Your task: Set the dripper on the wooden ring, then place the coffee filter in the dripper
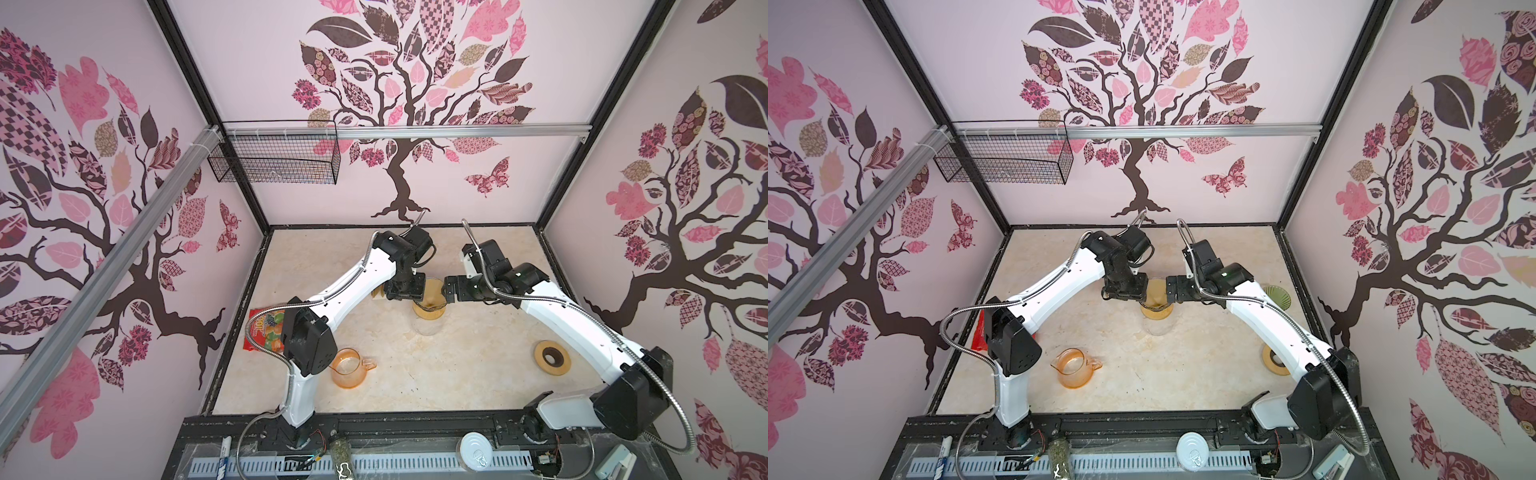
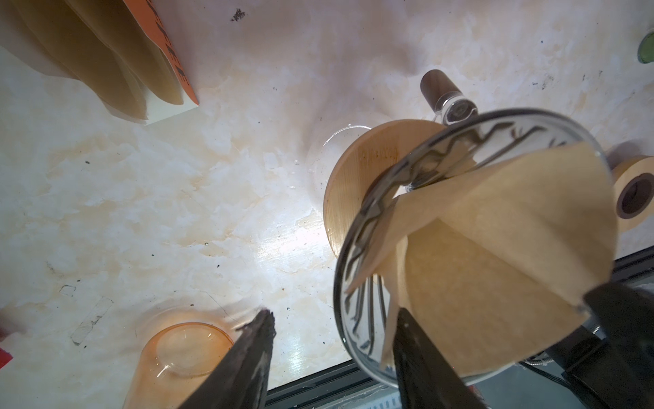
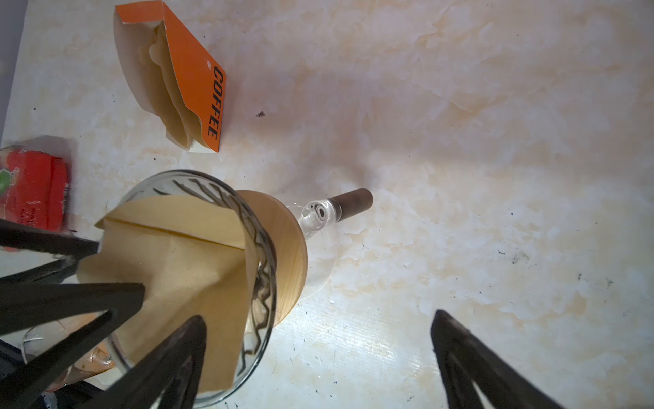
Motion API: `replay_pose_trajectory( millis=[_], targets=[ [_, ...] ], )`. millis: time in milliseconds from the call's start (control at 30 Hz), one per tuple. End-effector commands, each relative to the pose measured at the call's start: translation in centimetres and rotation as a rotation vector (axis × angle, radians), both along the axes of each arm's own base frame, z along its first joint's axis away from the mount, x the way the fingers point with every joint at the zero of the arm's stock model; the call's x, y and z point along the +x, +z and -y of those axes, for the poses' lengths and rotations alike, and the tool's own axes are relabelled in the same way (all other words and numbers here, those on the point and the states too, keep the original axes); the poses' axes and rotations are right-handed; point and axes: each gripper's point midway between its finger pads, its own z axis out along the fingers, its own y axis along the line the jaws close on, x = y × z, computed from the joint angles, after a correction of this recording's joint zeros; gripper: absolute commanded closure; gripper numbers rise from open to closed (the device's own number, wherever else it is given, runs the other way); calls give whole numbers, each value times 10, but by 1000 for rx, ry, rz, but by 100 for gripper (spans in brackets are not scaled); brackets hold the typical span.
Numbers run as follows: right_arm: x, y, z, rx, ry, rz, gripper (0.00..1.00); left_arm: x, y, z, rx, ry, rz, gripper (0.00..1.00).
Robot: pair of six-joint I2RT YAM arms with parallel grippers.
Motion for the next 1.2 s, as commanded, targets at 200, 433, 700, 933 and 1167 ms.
replay_pose_trajectory(
  millis=[200, 433, 700, 933, 1167],
  targets=[
    [-3, 2, 2, 6, 2, -2, 0, 3, 29, -3, -62, 33, 54, 39],
    [-5, -1, 5, -8, -1, -5, 0, 11, 27, -2, -58, 43, 64, 38],
    [-7, -9, 7, -24, -1, -21, 0, 14, 13, -7, -11, 50, 52, 38],
    [-5, -17, 8, -42, -1, -33, 0, 13, 1, -9, 15, 41, 32, 38],
    [-2, -25, 8, -65, -2, -46, 0, 13, -10, -9, 36, 29, 11, 38]
  ],
)
